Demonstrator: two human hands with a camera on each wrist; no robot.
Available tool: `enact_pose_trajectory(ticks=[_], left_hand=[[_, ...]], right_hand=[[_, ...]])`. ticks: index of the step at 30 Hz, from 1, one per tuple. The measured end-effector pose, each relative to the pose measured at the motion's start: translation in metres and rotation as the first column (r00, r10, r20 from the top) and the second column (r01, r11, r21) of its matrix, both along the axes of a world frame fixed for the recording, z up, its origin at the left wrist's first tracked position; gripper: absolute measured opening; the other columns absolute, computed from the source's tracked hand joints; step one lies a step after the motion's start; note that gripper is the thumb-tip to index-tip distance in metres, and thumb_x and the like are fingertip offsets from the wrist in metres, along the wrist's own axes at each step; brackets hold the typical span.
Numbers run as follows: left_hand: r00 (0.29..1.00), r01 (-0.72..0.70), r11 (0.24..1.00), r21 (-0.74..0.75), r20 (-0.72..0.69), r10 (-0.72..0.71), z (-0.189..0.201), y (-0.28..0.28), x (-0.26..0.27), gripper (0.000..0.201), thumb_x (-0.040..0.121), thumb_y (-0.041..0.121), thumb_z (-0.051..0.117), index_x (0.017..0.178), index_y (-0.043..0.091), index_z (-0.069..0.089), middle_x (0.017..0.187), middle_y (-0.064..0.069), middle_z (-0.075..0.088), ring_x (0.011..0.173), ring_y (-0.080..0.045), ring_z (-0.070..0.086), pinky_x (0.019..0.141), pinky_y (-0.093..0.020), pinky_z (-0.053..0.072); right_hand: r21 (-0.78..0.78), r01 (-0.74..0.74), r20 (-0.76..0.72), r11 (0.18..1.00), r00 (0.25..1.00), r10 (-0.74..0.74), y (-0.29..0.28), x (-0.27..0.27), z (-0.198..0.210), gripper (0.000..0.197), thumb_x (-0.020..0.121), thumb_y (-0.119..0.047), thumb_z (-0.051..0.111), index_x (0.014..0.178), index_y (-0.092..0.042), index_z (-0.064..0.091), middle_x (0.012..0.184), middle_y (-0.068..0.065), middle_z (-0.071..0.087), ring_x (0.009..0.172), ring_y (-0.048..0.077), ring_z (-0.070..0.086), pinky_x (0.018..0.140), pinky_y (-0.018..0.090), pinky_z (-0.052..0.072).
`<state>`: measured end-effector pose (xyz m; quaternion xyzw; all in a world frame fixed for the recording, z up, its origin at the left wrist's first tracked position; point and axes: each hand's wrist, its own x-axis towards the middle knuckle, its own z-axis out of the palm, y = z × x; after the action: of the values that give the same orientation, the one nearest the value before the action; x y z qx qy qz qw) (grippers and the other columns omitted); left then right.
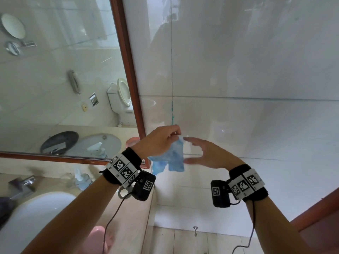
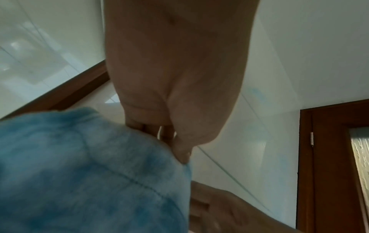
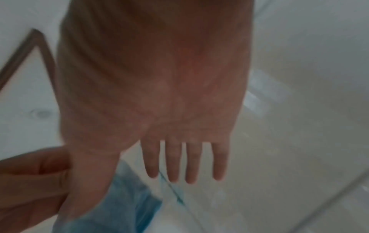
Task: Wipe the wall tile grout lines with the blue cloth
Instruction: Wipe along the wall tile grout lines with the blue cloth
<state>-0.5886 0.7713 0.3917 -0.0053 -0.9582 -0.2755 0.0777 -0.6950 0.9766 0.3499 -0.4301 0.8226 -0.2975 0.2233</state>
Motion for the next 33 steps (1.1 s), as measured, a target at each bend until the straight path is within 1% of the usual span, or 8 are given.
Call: enact_pose_trajectory(ticks=[4, 8, 16, 21, 25, 29, 31, 33], left_hand=[[0.989, 0.110, 0.994, 0.015, -0.104, -0.108, 0.006, -0.007, 0.004, 0.011, 0.103, 0.005, 0.057, 0.102, 0.006, 0.068, 0.094, -0.002, 0.069, 0.085, -0.007, 0.060, 0.079, -0.018, 0.047], [0.997, 0.060, 0.995, 0.079, -0.043, -0.057, -0.003, -0.017, 0.009, 0.018, 0.094, 0.011, 0.076, 0.111, 0.008, 0.072, 0.097, 0.002, 0.072, 0.082, 0.004, 0.065, 0.075, -0.012, 0.051], [0.990, -0.110, 0.979, 0.173, -0.063, 0.123, -0.023, 0.008, 0.002, 0.008, 0.094, 0.016, 0.077, 0.097, 0.014, 0.071, 0.092, 0.005, 0.072, 0.076, -0.002, 0.067, 0.067, -0.010, 0.049], [0.909, -0.273, 0.768, 0.580, -0.106, 0.403, -0.008, 0.020, -0.009, 0.012, 0.094, 0.014, 0.077, 0.096, 0.002, 0.077, 0.088, -0.012, 0.078, 0.081, -0.029, 0.077, 0.074, -0.035, 0.065], [0.961, -0.197, 0.716, 0.669, -0.014, 0.277, 0.012, 0.021, -0.006, 0.019, 0.102, 0.011, 0.066, 0.109, -0.003, 0.077, 0.098, -0.014, 0.080, 0.088, -0.025, 0.079, 0.076, -0.027, 0.062], [0.802, -0.428, 0.884, 0.187, -0.374, 0.467, 0.012, -0.006, -0.010, 0.019, 0.097, 0.012, 0.071, 0.116, 0.015, 0.074, 0.106, 0.002, 0.077, 0.090, -0.014, 0.073, 0.082, -0.036, 0.060], [0.762, -0.525, 0.838, -0.149, -0.522, 0.384, 0.010, -0.023, -0.014, 0.057, 0.092, 0.018, 0.077, 0.145, 0.015, 0.056, 0.143, -0.002, 0.061, 0.128, -0.021, 0.060, 0.106, -0.040, 0.052], [0.800, -0.521, 0.764, -0.381, -0.530, 0.282, 0.014, -0.036, -0.020, 0.102, 0.084, 0.029, 0.083, 0.165, 0.014, 0.023, 0.172, -0.004, 0.022, 0.158, -0.025, 0.025, 0.127, -0.042, 0.028]], right_hand=[[-0.367, 0.076, 0.156, 0.927, 0.988, -0.019, -0.021, 0.010, -0.013, 0.016, 0.093, -0.026, 0.078, 0.103, -0.027, 0.066, 0.103, -0.021, 0.071, 0.101, 0.001, 0.066, 0.095, 0.029, 0.051], [-0.491, 0.253, 0.180, 0.834, 0.966, -0.187, -0.029, 0.012, -0.020, 0.021, 0.095, -0.007, 0.066, 0.079, -0.012, 0.053, 0.066, -0.008, 0.053, 0.058, 0.007, 0.046, 0.058, 0.021, 0.040], [-0.500, 0.552, 0.639, 0.667, 0.755, -0.146, -0.026, 0.009, -0.026, 0.013, 0.099, -0.019, 0.071, 0.094, -0.023, 0.059, 0.094, 0.018, 0.074, 0.084, 0.029, 0.066, 0.077, 0.043, 0.053], [-0.556, 0.268, 0.546, 0.787, 0.832, 0.103, -0.021, 0.020, -0.016, 0.034, 0.104, -0.039, 0.060, 0.133, -0.022, 0.062, 0.125, 0.002, 0.071, 0.106, 0.019, 0.072, 0.084, 0.038, 0.060], [-0.613, 0.388, 0.573, 0.688, 0.818, 0.049, -0.021, 0.016, -0.024, 0.034, 0.097, -0.022, 0.074, 0.128, -0.015, 0.065, 0.120, 0.007, 0.074, 0.111, 0.031, 0.072, 0.086, 0.039, 0.062], [-0.673, 0.416, 0.374, 0.611, 0.905, -0.203, -0.033, 0.004, -0.010, 0.035, 0.089, -0.016, 0.082, 0.120, -0.025, 0.068, 0.106, -0.010, 0.073, 0.099, 0.006, 0.070, 0.080, 0.022, 0.057], [-0.748, 0.338, 0.133, 0.571, 0.920, -0.369, -0.041, -0.002, 0.012, 0.039, 0.091, -0.020, 0.079, 0.126, -0.029, 0.064, 0.109, -0.017, 0.066, 0.096, -0.006, 0.062, 0.084, 0.011, 0.049], [-0.809, 0.179, -0.165, 0.559, 0.845, -0.509, -0.052, -0.011, 0.040, 0.044, 0.096, -0.020, 0.073, 0.138, -0.025, 0.062, 0.120, -0.008, 0.060, 0.106, 0.004, 0.056, 0.092, 0.007, 0.039]])
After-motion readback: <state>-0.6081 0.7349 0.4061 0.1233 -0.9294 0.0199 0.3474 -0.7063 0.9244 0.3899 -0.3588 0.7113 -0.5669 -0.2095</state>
